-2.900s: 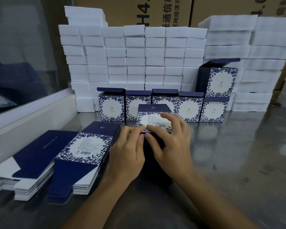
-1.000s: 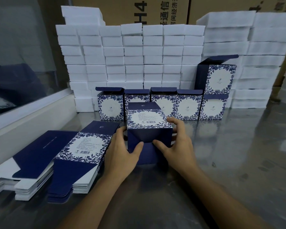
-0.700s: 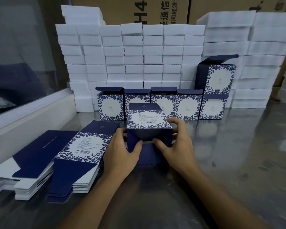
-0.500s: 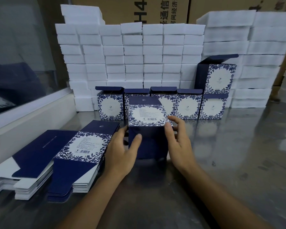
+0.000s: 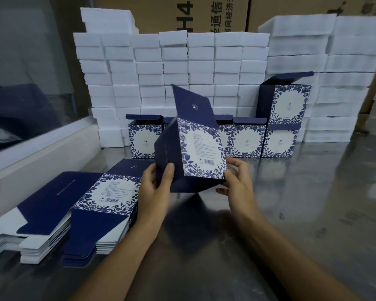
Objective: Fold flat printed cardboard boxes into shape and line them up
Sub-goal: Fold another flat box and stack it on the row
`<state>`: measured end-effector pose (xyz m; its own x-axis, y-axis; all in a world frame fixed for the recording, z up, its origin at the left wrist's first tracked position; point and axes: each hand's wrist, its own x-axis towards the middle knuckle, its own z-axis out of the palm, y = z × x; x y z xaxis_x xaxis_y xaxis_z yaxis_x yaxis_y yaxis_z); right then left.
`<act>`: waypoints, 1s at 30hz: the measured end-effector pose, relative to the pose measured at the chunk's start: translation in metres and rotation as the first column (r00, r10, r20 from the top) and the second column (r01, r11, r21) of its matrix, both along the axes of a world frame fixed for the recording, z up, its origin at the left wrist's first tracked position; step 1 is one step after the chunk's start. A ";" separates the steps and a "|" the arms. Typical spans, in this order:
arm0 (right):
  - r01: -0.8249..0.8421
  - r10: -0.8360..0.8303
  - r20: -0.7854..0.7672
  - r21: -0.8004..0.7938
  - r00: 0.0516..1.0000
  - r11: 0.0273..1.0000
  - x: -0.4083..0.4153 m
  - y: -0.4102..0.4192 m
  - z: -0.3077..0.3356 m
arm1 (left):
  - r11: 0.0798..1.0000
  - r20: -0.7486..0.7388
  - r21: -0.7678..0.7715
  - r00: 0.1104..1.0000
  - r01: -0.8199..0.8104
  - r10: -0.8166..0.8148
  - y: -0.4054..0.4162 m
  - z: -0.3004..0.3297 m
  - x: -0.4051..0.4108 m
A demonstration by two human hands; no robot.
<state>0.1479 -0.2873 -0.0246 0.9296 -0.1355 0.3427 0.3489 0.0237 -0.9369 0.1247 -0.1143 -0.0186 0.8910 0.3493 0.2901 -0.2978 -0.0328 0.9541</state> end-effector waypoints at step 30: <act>0.100 -0.101 -0.033 -0.020 0.994 0.995 -0.002 0.005 0.001 | 0.752 0.317 0.607 0.946 -0.258 0.069 -0.009 -0.006 -0.008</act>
